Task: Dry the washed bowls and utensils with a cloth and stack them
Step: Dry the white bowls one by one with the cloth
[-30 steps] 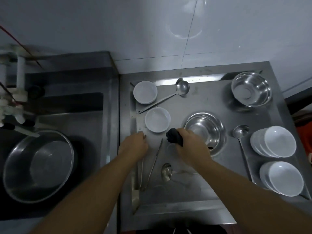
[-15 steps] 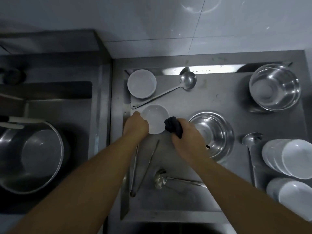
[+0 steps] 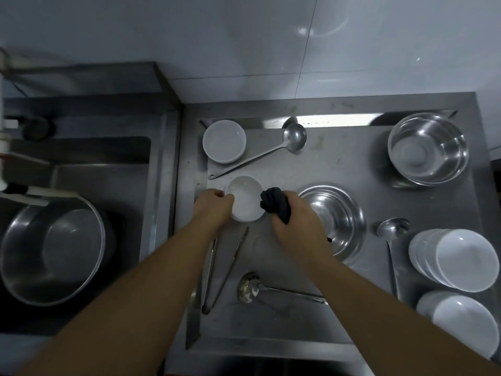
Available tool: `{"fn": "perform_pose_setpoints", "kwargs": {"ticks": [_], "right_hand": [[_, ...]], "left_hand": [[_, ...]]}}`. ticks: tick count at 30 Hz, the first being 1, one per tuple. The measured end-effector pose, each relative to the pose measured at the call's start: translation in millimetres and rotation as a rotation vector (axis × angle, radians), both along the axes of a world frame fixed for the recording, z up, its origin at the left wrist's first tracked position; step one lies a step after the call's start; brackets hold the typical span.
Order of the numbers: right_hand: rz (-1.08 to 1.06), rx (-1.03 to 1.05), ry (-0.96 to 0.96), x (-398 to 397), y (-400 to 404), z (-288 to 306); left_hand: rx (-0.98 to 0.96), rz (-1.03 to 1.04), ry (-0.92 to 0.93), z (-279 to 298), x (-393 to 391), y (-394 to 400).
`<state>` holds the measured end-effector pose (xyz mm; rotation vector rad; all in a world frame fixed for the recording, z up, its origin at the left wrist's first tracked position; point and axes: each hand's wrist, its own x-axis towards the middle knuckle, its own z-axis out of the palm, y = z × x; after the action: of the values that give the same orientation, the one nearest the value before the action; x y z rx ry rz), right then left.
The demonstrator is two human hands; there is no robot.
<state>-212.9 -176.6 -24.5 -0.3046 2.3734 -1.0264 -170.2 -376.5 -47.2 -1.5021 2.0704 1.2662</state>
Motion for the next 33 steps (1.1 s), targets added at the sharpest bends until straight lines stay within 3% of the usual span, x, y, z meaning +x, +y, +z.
{"fn": "perform_pose_setpoints", "kwargs": {"ticks": [4, 8, 15, 21, 26, 33], "right_hand": [[-0.020, -0.065, 0.023, 7, 4, 22], [0.014, -0.086, 0.084, 17, 10, 49], [0.226, -0.048, 0.298, 52, 10, 107], [0.075, -0.187, 0.462, 96, -2, 157], [-0.052, -0.311, 0.398, 124, -8, 193], [0.022, -0.508, 0.348, 163, -7, 220]], "left_hand": [[0.116, 0.124, 0.079, 20, 19, 14], [0.359, 0.243, 0.221, 51, 40, 31], [0.684, 0.307, 0.426, 129, 77, 49], [0.808, 0.103, 0.580, 187, 109, 42], [0.885, -0.051, 0.649, 212, 139, 26], [1.016, -0.223, 0.759, 224, 168, 21]]}}
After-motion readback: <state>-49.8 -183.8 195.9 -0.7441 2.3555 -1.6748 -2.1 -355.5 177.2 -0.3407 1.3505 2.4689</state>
